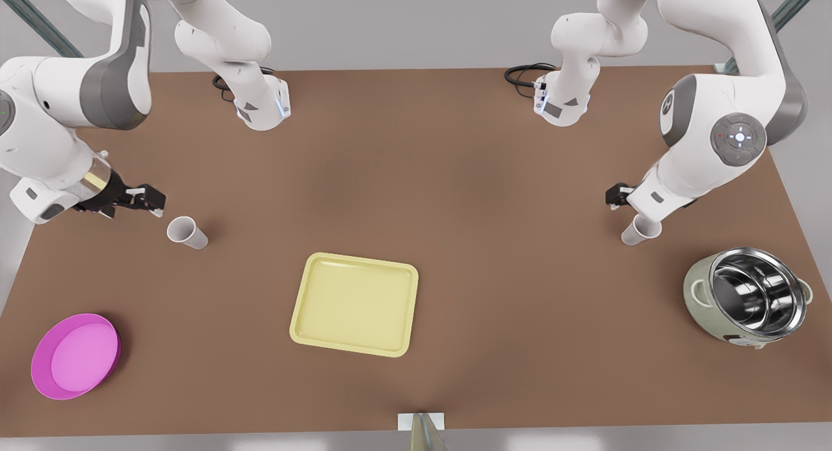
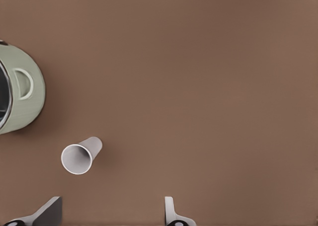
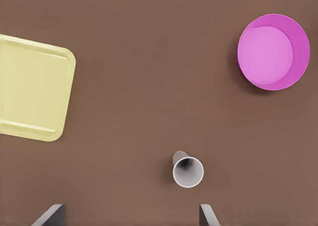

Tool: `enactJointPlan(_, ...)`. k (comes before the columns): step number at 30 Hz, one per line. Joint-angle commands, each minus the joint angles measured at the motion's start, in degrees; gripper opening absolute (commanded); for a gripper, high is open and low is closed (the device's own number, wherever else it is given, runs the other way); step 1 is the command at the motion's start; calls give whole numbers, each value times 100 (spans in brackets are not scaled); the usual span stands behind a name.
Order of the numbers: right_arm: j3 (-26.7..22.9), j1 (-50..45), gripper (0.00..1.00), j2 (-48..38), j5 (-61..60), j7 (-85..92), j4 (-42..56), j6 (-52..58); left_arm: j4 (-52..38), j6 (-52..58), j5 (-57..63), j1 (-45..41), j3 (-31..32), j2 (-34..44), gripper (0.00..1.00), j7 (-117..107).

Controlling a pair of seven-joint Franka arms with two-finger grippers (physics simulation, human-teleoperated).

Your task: Use both arms to respectively pick up the white IKEA cups from the middle-left and middle-right positions, then place the white IKEA cups onto the middle-middle tray, ensuring that the cups remain upright and do not tip over

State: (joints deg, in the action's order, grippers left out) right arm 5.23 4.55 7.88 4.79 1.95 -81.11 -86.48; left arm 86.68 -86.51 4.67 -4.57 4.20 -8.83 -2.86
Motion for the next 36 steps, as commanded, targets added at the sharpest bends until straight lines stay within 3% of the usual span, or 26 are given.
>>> enactJointPlan(1, -13, 11, 100, -6, -57, 245, -27, -18, -2, -41, -27, -9, 2, -5, 100, -347)
enactJointPlan(4, -66, 28, 100, 11, -58, 289, -27, -9, 77, -102, -27, 0, -103, -180, 100, -330)
enactJointPlan(6, -92, 28, 100, 46, -49, 324, -36, -9, 727, -981, -36, 9, -552, -207, 100, 277)
enactJointPlan(10, -145, 151, 100, 363, -31, 605, -141, -176, 912, -1254, -36, 18, -701, -251, 100, 294)
enactJointPlan(21, -171, 556, 100, 468, -84, 877, -801, -642, 3425, -4374, -186, 316, -2204, -418, 100, 2123)
enactJointPlan(29, -189, 723, 100, 205, -145, 1027, -1855, -1336, 3523, -4497, -572, 527, -2204, -1050, 100, 2105)
enactJointPlan(30, -189, 802, 100, 126, -198, 1036, -2110, -1547, 3531, -4497, -651, 527, -2204, -1095, 98, 2096)
enactJointPlan(31, -189, 811, 100, 38, -224, 1053, -2391, -1731, 3523, -4497, -801, 510, -2204, -1103, 76, 1930)
enactJointPlan(32, -207, 819, 100, 11, -233, 1062, -2514, -1845, 3531, -4480, -801, 492, -2196, -1103, 61, 1754)
enactJointPlan(34, -259, 819, 100, 38, -251, 1062, -2708, -2082, 3531, -4454, -801, 457, -2187, -1095, 46, 1507)
enactJointPlan(36, -268, 819, 100, 90, -242, 1115, -2726, -2347, 3522, -4445, -810, 457, -2187, -1095, 42, 1499)
